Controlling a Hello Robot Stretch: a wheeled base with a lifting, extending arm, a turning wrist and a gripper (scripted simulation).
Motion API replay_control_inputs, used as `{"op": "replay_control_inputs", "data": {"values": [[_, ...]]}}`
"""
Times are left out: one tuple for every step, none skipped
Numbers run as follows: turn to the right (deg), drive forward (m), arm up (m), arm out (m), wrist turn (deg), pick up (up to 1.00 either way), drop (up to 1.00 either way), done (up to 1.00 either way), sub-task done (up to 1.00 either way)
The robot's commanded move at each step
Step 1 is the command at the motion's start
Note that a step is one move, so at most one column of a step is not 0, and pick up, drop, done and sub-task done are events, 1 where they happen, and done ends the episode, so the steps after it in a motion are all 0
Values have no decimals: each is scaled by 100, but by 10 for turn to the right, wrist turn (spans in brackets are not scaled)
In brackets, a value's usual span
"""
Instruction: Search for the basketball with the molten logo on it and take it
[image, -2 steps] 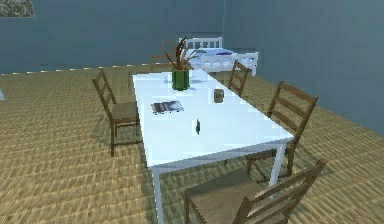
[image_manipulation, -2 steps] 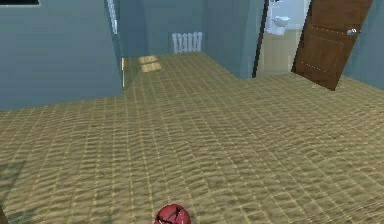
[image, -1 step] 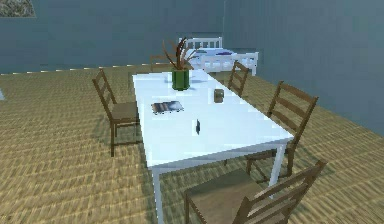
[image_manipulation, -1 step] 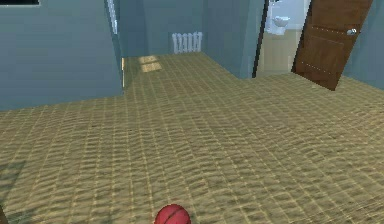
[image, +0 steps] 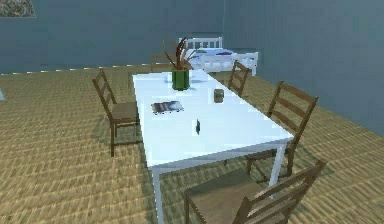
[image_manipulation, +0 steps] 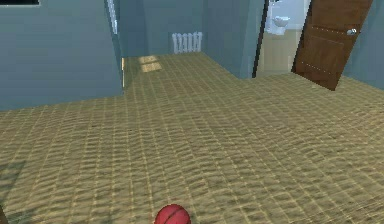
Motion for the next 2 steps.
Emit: {"op": "replay_control_inputs", "data": {"values": [[0,0,10,0,0,0,0,0,0],[0,0,0,0,0,0,0,100,0]]}}
